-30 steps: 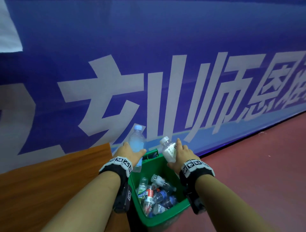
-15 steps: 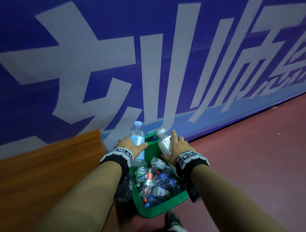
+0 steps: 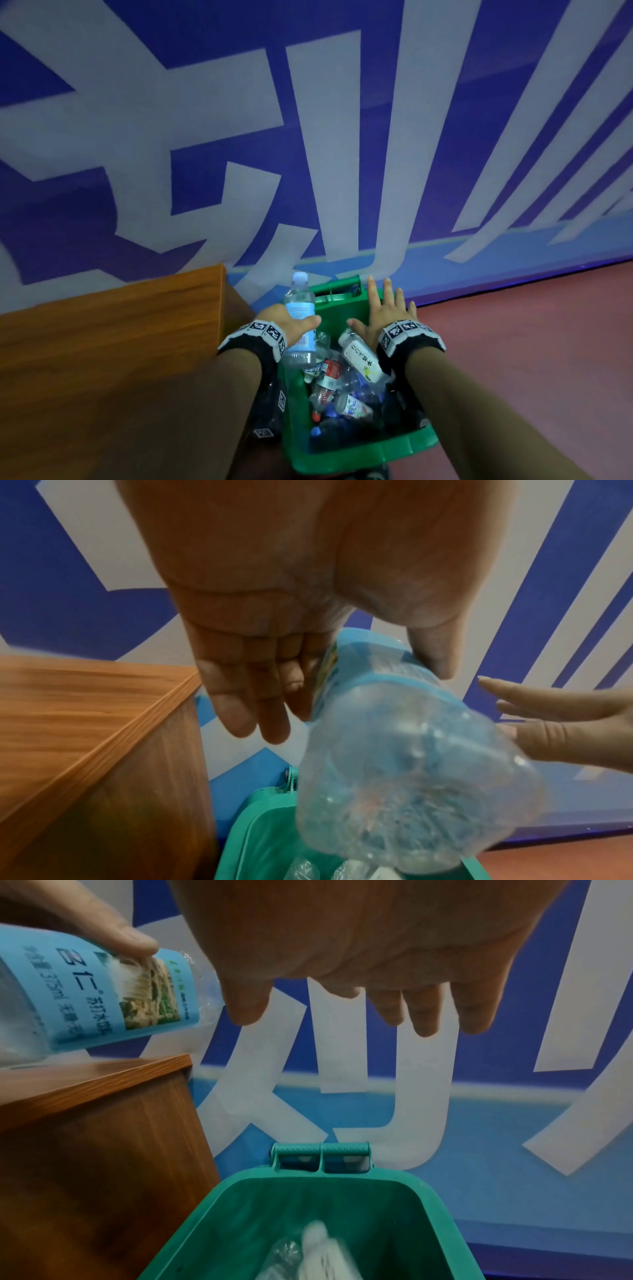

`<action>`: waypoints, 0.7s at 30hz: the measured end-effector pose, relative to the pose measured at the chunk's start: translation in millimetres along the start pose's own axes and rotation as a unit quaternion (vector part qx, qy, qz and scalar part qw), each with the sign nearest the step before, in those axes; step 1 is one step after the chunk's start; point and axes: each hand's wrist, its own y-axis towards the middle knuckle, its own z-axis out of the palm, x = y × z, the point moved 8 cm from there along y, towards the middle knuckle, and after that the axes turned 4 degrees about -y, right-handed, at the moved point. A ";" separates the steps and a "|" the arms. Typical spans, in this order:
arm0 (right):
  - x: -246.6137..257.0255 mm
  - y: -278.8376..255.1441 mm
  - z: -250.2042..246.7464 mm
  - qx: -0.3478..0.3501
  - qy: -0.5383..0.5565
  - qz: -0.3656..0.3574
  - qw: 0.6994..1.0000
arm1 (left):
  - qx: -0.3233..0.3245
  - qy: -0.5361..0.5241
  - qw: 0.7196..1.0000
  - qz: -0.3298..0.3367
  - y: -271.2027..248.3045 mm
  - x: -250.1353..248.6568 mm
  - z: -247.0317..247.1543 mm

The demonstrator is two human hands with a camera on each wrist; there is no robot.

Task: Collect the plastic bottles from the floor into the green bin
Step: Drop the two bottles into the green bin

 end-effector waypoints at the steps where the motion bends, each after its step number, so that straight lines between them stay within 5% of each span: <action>1: -2.3 5.0 -4.5 0.000 -0.005 -0.002 1.000 | 0.001 0.000 1.000 -0.001 1.8 -4.4 0.3; 9: 6.9 28.7 -35.3 -0.024 -0.019 -0.027 0.999 | 0.016 0.008 1.000 -0.025 5.4 -23.2 0.5; 15: 35.0 37.4 -44.0 -0.025 -0.038 -0.076 0.996 | -0.054 -0.009 0.997 -0.053 5.2 -1.7 -31.8; 21: 90.9 3.4 -58.3 -0.066 -0.093 -0.128 0.985 | -0.154 -0.023 0.985 -0.076 -55.7 54.7 -92.5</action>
